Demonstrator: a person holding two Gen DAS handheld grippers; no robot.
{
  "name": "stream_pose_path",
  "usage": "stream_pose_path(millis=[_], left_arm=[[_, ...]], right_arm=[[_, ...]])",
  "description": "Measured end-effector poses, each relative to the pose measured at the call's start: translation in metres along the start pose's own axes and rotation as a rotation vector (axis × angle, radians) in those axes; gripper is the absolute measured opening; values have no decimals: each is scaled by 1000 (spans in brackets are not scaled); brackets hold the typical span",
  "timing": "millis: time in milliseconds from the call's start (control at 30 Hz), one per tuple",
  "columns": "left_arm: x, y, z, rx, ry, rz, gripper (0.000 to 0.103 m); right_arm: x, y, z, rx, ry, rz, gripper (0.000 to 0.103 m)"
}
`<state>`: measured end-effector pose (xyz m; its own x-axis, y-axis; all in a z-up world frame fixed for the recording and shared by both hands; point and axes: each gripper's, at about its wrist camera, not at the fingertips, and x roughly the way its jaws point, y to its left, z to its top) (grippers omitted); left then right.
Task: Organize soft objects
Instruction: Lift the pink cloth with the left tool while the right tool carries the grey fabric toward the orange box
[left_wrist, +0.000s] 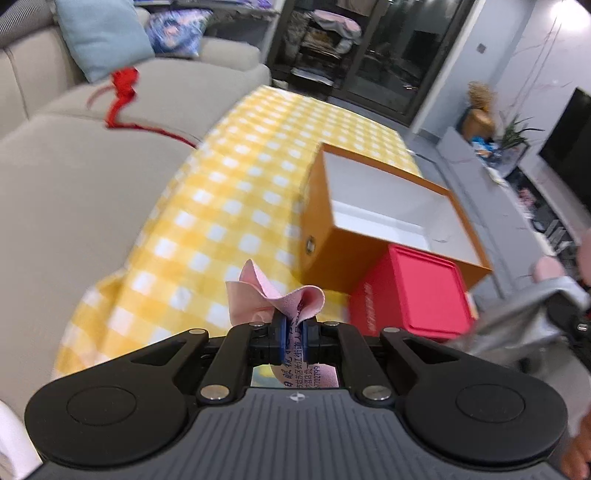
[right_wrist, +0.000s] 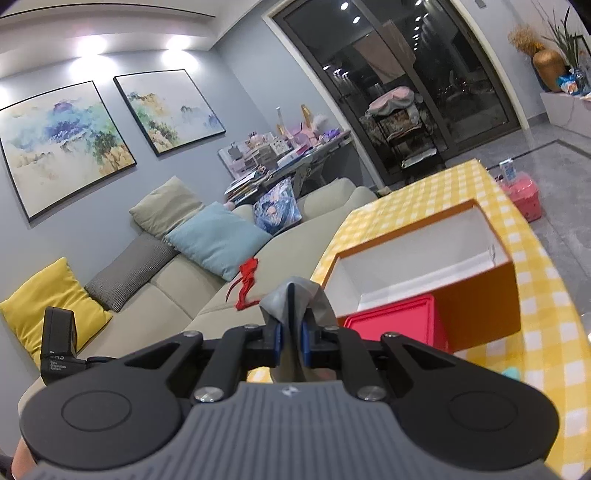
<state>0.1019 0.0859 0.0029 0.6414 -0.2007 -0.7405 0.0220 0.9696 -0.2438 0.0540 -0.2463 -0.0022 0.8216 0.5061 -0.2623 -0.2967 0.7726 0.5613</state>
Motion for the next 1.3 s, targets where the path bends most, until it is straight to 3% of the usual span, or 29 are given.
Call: stream_pose_path(millis=[133,267,667,1067,1300], left_arm=[[4,4,12,-53,-10,45,8],[10,-2,23,-28,-36,100,8],[36,-14,64,-48,-96,108,8],[88,-63,97,74,-102,64,8],[121,-84,103,108,-90,-12,8]], right_arm=[[-4,-5,8,-8,-10,-29,10],[-5,-11,22,-15,-27,-55,10],[16,-44,76,-37,-103,-139,10],[77,-42,128,-136,-105,-130,8],[131,-33,125,-221,-39,-122,8]])
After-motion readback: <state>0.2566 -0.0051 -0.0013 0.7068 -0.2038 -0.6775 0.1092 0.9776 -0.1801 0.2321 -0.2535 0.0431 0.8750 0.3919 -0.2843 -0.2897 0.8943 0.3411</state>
